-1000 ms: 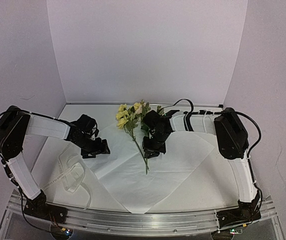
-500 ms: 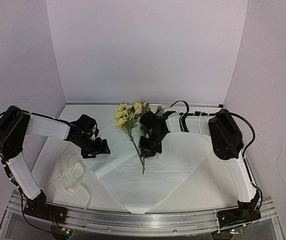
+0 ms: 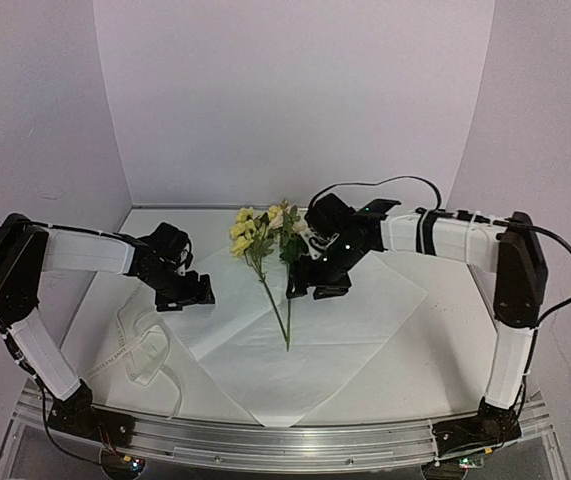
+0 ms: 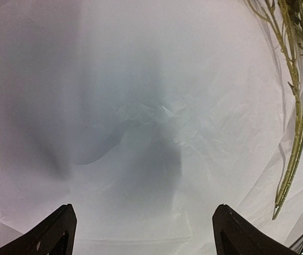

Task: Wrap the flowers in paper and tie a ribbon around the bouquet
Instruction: Adjust the fake flower on the flattened wrapping paper, then pick up the bottom corner of the flattened wrapping paper from the center of the board.

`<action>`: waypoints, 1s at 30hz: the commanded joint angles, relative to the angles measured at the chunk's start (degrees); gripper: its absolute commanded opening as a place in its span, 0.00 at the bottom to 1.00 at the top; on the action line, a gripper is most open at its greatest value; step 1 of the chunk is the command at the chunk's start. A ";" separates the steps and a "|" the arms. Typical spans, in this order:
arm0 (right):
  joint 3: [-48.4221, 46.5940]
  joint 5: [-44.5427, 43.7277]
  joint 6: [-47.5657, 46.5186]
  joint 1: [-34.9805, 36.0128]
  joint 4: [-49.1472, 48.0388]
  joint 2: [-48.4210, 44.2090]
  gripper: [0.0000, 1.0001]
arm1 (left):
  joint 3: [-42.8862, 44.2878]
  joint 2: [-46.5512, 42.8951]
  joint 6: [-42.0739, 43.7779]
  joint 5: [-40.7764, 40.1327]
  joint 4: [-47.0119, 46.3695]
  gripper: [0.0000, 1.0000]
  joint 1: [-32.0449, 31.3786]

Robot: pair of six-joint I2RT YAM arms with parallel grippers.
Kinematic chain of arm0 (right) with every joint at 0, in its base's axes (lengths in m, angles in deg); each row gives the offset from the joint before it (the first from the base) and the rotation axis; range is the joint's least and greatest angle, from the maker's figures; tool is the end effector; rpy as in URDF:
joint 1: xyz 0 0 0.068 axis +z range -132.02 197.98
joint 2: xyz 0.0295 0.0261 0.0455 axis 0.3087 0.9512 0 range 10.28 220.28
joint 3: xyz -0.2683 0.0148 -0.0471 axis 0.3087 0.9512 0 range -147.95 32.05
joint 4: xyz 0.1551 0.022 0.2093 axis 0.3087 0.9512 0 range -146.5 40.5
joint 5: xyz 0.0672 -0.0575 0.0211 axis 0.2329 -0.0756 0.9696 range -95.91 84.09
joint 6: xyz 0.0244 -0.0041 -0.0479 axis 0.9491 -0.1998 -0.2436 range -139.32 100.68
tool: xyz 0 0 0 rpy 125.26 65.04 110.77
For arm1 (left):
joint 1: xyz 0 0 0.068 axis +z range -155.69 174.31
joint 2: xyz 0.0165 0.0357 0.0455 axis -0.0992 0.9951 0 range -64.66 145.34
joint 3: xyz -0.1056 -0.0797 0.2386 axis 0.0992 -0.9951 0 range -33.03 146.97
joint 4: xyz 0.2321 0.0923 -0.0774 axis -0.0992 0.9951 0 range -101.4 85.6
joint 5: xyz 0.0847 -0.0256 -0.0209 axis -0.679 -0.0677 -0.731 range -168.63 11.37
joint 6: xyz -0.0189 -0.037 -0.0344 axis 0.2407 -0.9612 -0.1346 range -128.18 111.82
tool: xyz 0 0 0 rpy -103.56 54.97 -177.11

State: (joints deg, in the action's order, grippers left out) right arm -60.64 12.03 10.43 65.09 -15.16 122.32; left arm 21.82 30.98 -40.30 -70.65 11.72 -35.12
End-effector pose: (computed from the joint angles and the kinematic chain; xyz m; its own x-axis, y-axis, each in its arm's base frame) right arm 0.2798 0.3173 0.2395 -0.9121 -0.2882 -0.2917 -0.3997 0.7833 0.4760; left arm 0.2752 -0.1609 0.1634 -0.9494 -0.0688 -0.3063 0.0413 0.9398 -0.3393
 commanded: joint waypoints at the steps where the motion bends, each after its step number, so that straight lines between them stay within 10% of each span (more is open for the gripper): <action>1: 9.81 -7.87 -18.41 5.49 0.31 -11.59 0.70 | 2.62 -6.35 1.13 -2.68 2.45 0.93 0.34; 16: 43.67 -24.48 -49.56 26.26 -16.57 -32.92 0.74 | -5.37 -19.50 -1.49 -4.14 2.45 0.92 -2.00; 30: 46.28 -42.92 -58.87 40.78 -33.78 -19.16 0.72 | -6.78 -22.14 -2.78 -6.81 1.83 0.92 -2.12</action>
State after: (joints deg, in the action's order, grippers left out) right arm -13.06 -24.71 -46.07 103.95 -43.03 100.47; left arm 15.32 11.15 -42.67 -75.40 14.09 -37.15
